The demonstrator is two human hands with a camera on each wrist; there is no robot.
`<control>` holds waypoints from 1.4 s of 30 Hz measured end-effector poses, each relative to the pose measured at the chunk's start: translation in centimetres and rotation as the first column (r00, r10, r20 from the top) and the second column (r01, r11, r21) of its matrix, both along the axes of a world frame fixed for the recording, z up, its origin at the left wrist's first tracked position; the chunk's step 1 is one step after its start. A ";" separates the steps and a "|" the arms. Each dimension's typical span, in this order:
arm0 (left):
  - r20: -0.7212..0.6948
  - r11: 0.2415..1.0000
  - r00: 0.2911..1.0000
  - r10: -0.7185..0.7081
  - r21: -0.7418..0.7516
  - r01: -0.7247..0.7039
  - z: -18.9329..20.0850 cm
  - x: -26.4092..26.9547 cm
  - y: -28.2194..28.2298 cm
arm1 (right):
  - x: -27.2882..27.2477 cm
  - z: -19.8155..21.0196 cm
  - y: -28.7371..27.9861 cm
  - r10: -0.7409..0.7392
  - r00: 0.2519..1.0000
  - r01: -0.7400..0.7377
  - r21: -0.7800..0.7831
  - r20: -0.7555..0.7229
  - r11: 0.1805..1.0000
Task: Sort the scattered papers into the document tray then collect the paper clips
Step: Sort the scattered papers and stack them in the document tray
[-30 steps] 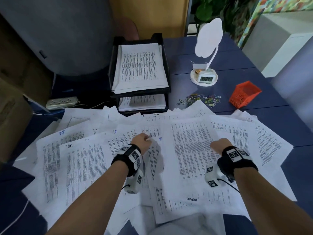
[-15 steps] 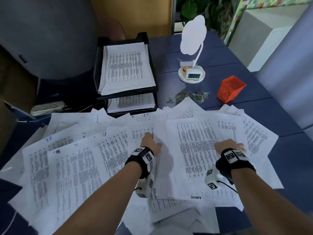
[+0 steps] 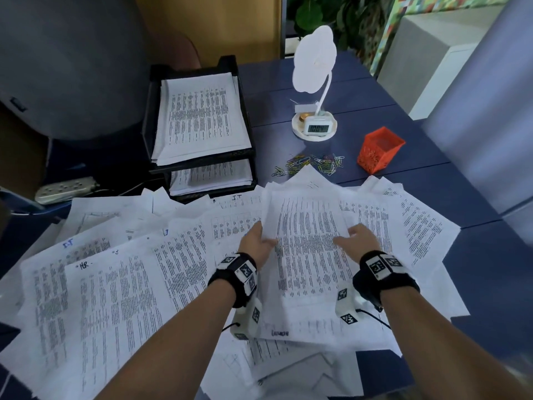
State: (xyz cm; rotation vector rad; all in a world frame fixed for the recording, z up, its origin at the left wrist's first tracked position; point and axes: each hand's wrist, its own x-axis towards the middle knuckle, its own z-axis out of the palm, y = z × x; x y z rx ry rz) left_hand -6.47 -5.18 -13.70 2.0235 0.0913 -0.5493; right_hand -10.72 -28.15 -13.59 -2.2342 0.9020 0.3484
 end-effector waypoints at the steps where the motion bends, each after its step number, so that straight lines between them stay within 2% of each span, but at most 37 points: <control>1: 0.001 0.998 1.000 0.020 -0.063 -0.020 0.5 0.0 0.3 | 0.0 0.0 -0.1 -0.062 0.997 0.061 0.031 0.053 0.998; 3: 0.003 0.983 0.999 0.037 -0.181 -0.036 1.7 0.4 1.3 | 0.2 0.2 -0.3 -0.141 0.979 0.131 0.075 0.150 0.989; 7: 0.079 0.957 0.994 0.069 -0.288 -0.044 4.5 2.3 3.5 | 1.1 1.1 -0.3 -0.188 0.951 0.125 0.250 0.247 0.960; 9: 0.121 0.945 0.987 0.109 -0.321 -0.065 5.7 3.2 4.5 | 1.7 1.3 -0.3 -0.083 0.975 0.040 0.205 0.205 0.978; 12: 0.165 0.931 0.967 0.195 -0.341 -0.130 6.6 3.9 5.9 | 2.5 1.6 -0.1 0.157 0.986 -0.160 0.077 0.051 0.984; 14: 0.176 0.921 0.956 0.236 -0.353 -0.163 7.1 3.9 6.6 | 3.1 2.3 0.6 0.197 0.979 -0.202 0.109 0.056 0.973; 18: 0.224 0.895 0.938 0.262 -0.420 -0.150 9.2 4.1 8.0 | 4.8 5.5 3.3 0.089 0.944 -0.194 0.316 0.319 0.929; 21: 0.295 0.853 0.900 0.320 -0.503 -0.138 11.3 4.6 9.2 | 6.3 8.4 5.0 0.018 0.897 -0.266 0.506 0.442 0.821; 23: 0.332 0.823 0.880 0.341 -0.557 -0.108 12.8 4.9 9.9 | 7.2 10.5 6.0 0.024 0.854 -0.335 0.513 0.520 0.790; 25: 0.350 0.819 0.871 0.344 -0.565 -0.096 13.7 5.0 10.4 | 8.0 12.1 6.9 0.040 0.810 -0.381 0.473 0.586 0.795; 28: 0.324 0.815 0.858 0.398 -0.554 -0.169 14.1 4.9 10.4 | 8.8 13.5 8.5 0.003 0.748 -0.384 0.430 0.663 0.817; 32: 0.263 0.744 0.805 0.531 -0.599 -0.295 13.5 4.7 10.5 | 9.0 13.9 10.4 -0.076 0.690 -0.371 0.442 0.719 0.817; 39: 0.242 0.750 0.827 0.507 -0.597 -0.285 11.0 4.8 12.6 | 9.1 11.8 10.5 -0.126 0.740 -0.318 0.510 0.661 0.799; 42: 0.220 0.737 0.835 0.504 -0.613 -0.283 11.3 4.9 12.0 | 9.1 12.3 11.0 -0.074 0.741 -0.353 0.481 0.667 0.802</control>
